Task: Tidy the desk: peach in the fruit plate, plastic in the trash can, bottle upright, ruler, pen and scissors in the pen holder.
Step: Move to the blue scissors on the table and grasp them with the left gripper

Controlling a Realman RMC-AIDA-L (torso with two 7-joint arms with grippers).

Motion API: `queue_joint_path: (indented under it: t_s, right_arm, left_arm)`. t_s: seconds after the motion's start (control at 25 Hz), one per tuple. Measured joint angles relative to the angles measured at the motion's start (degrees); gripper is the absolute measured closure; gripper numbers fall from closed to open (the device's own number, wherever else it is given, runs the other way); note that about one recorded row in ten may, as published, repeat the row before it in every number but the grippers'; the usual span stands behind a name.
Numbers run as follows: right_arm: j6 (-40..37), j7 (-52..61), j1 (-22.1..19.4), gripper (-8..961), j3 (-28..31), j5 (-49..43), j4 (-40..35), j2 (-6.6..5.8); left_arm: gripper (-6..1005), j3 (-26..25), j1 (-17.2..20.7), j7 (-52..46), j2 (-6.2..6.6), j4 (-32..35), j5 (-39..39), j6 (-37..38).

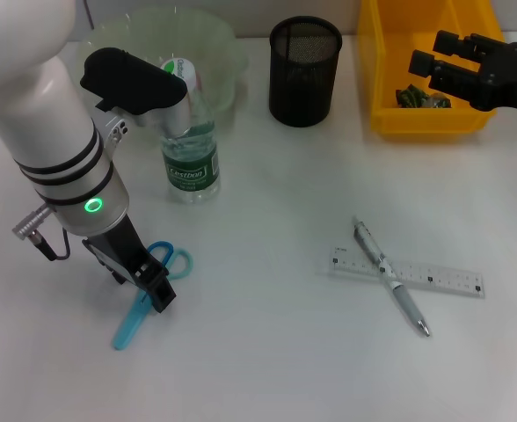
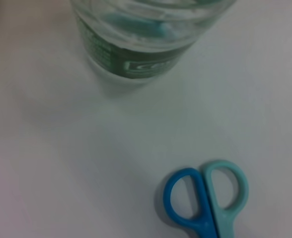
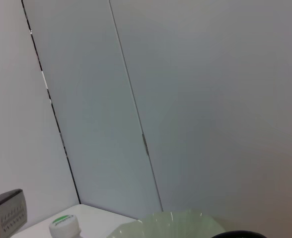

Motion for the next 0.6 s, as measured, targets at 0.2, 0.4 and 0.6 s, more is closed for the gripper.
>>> queue_joint_path:
  t_s: [0.2,0.4,0.6]
  right_arm:
    - [0.03,0.0,0.1,332,0.0,0.0,0.03,0.0]
    - [0.03,0.0,0.1,332,0.0,0.0,0.06,0.0]
    - [0.03,0.0,0.08,331,0.0,0.0,0.06,0.0]
  left_arm:
    - [348,0.0,-0.16,0.07,0.0,-0.16,0.0,-0.03]
    - [358,0.03,-0.18,0.07,0.0,-0.17,0.02,-0.31]
    - [385,0.08,-0.18,0.08,0.0,-0.38,-0.07,-0.35]
